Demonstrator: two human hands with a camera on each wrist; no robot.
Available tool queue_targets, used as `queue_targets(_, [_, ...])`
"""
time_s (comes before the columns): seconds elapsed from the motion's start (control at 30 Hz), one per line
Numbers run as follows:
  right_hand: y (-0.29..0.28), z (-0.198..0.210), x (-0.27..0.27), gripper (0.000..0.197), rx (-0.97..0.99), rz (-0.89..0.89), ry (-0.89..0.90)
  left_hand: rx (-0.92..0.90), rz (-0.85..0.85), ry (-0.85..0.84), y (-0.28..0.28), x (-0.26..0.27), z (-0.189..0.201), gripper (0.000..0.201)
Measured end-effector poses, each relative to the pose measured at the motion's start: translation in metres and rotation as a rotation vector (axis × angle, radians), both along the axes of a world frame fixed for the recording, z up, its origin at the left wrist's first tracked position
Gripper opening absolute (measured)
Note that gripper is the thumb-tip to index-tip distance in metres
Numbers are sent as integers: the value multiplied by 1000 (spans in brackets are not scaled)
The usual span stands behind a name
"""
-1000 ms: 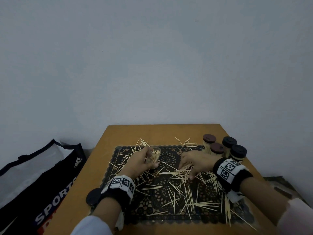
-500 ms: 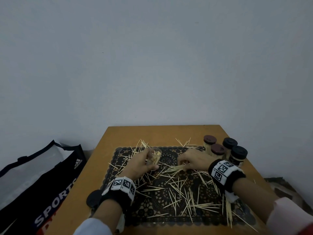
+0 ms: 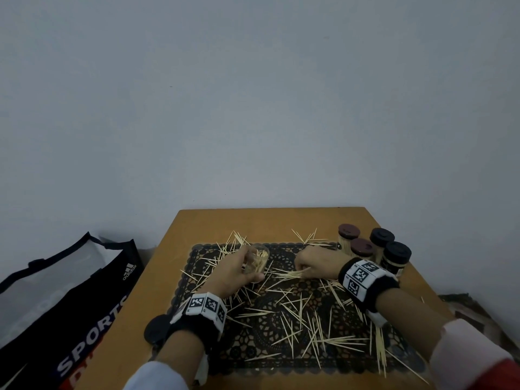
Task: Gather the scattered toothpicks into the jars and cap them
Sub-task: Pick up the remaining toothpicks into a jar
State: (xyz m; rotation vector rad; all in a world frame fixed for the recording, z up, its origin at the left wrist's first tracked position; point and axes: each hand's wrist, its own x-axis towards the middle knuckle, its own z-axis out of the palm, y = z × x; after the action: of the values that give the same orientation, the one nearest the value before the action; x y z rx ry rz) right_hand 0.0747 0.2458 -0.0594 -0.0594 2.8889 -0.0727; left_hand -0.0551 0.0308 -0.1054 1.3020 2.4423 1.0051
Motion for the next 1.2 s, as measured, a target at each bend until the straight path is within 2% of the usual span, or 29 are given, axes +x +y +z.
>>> queue_targets(0.13, [-3,-3,2,17,24,3,54,4,3,-2,0,0,0,69])
queue_targets(0.3, [2,2,1,12,-75,-77,165,-2,9,-2,0,0,-1,68])
queue_targets(0.43, [1,17,-4,19,-90,-134,259,0,34,32,-1,-1,0,62])
queue_targets(0.57, [-4,31,-13,18,-196,-163,360,12,59,85,-2,-2,0,59])
queue_targets(0.63, [-10,36,-17,15,-214,-142,341,9,57,106,-2,-2,1,59])
queue_targets(0.77, [-31,41,-25,18,11,-58,245,24,39,136,-1,-1,2,58])
queue_targets(0.87, [-41,42,-32,20,61,-29,214,12,7,174,-1,0,2,58])
queue_targets(0.97, [-47,47,-42,20,7,-17,164,8,12,175,-1,2,4,57])
queue_targets(1.03, [-48,51,-47,29,-61,-21,136,-8,16,173,-1,2,5,58])
queue_targets(1.13, [-46,58,-51,41,-216,-78,110,-19,24,163,0,4,5,58])
queue_targets(1.2, [-44,61,-51,41,-320,-110,117,-10,37,147,0,3,5,57])
